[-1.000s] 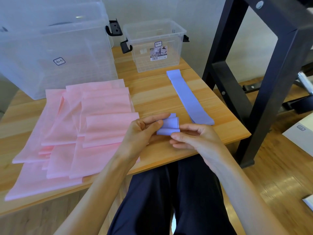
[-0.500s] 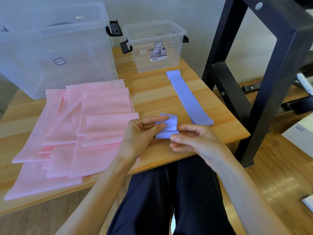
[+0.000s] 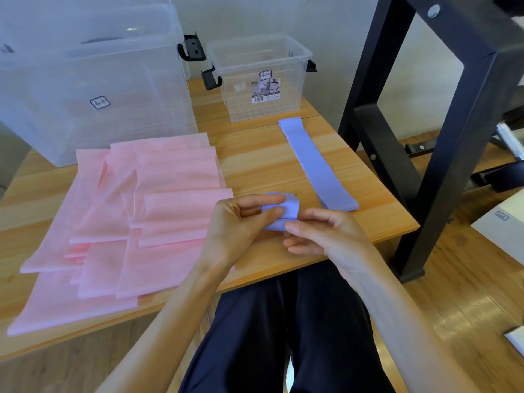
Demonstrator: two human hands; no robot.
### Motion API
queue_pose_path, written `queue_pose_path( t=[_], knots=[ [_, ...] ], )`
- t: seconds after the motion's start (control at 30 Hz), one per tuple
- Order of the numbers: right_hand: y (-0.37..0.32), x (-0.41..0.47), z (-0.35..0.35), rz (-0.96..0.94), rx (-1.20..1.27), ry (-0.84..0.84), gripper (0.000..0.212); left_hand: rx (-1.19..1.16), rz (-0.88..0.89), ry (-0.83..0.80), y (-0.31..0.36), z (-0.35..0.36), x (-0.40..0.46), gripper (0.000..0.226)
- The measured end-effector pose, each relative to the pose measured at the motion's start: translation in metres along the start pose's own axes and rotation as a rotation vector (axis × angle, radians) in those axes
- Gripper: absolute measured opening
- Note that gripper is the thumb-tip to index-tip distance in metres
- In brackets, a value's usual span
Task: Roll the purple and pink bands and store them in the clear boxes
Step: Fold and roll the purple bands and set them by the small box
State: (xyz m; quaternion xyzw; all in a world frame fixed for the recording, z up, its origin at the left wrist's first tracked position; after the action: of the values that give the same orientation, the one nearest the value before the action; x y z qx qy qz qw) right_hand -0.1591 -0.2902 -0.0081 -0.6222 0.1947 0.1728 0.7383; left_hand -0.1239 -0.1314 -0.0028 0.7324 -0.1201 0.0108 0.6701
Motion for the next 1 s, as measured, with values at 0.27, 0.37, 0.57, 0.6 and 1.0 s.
queue_pose_path(
  t=[0.27,0.37,0.57,0.6,1.0],
  knots=[
    [-0.0048,-0.001,-0.0019,0.009,-0.021,0.015,0.021,-0.036,-0.005,-0.111,-0.0015,-0.0055,-0.0025,0.018],
    [-0.0048,-0.0003,-0.0008,-0.013,0.038,0.032,0.022,-0.012,0.023,-0.121,0.0001,-0.0032,-0.0025,0.019],
    [-0.0055,0.0009,0.0014,-0.001,0.025,0.026,0.011,-0.046,0.036,-0.121,-0.0014,-0.0006,-0.0031,0.021],
    [-0.0052,0.0011,0.0015,-0.001,0.037,0.026,0.011,-0.054,0.037,-0.119,-0.0017,0.0,-0.0029,0.021],
    [-0.0022,-0.0007,0.0019,-0.095,0.064,-0.004,0.02,-0.071,0.057,-0.063,0.0026,0.0009,-0.0046,0.019]
  ],
)
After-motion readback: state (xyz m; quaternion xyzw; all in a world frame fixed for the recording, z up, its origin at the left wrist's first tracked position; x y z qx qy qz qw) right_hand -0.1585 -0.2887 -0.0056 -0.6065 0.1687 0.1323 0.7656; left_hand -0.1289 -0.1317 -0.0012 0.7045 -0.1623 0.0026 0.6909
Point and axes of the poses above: each hand's wrist, its own x-axis towards the middle knuckle, its own z-axis out of the palm, y = z × x, the point moved 1 cm from there along x, towards the middle knuckle, and after that the axes turned 13 degrees about z, right-handed, at the moved point
